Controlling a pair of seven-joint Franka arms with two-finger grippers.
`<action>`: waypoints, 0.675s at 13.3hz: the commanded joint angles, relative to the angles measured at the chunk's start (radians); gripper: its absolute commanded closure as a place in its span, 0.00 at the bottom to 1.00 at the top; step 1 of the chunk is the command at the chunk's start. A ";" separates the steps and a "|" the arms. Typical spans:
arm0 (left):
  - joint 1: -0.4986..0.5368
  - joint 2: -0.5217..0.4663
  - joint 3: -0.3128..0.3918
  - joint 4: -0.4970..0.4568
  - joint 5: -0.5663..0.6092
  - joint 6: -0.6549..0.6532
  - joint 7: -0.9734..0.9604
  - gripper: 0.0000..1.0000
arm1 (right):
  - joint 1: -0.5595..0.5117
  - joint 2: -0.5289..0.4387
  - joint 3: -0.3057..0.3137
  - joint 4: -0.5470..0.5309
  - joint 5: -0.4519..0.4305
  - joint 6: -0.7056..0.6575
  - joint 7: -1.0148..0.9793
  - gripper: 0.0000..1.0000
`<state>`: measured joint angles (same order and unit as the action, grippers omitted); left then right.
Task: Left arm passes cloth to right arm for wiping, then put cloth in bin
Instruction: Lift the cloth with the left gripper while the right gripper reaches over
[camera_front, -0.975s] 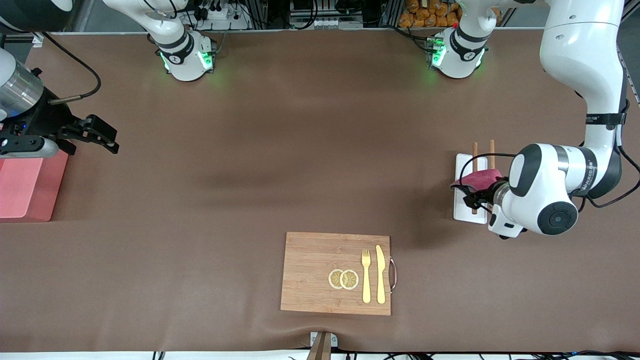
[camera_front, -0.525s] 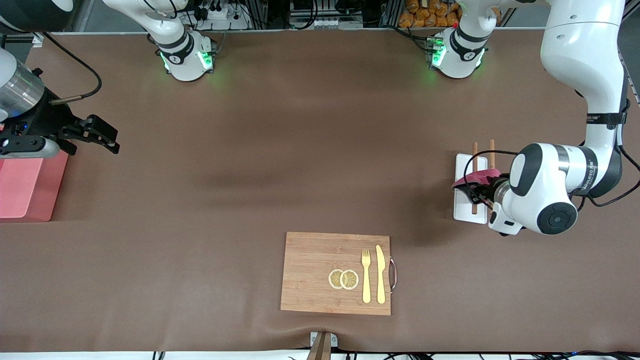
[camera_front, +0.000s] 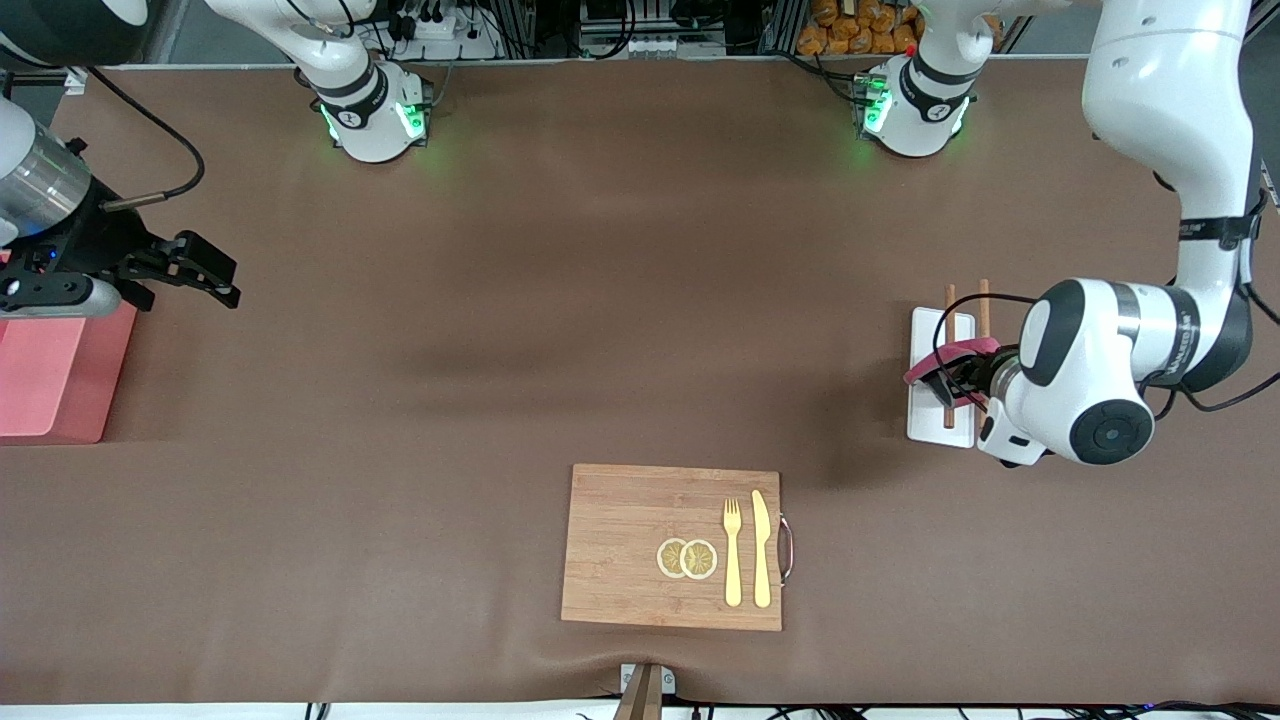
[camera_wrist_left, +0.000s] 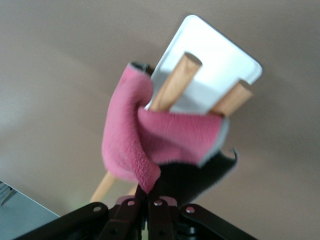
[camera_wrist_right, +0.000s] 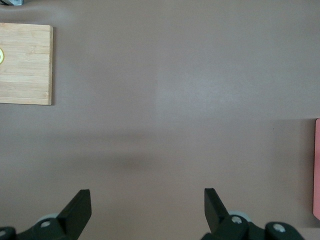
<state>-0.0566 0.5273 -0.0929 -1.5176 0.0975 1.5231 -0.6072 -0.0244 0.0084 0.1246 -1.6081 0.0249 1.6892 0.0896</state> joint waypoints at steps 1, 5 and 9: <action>-0.023 -0.153 -0.037 -0.003 0.028 -0.078 0.003 1.00 | 0.011 0.001 -0.003 0.007 -0.003 -0.011 0.018 0.00; -0.124 -0.282 -0.061 0.047 0.016 -0.187 -0.026 1.00 | 0.007 0.004 -0.005 0.008 -0.002 -0.016 0.018 0.00; -0.226 -0.311 -0.109 0.092 -0.097 -0.187 -0.123 1.00 | 0.061 0.007 0.000 0.011 0.033 -0.068 0.325 0.00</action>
<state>-0.2524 0.2088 -0.1759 -1.4593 0.0504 1.3417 -0.6738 -0.0180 0.0109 0.1262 -1.6089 0.0413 1.6581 0.2274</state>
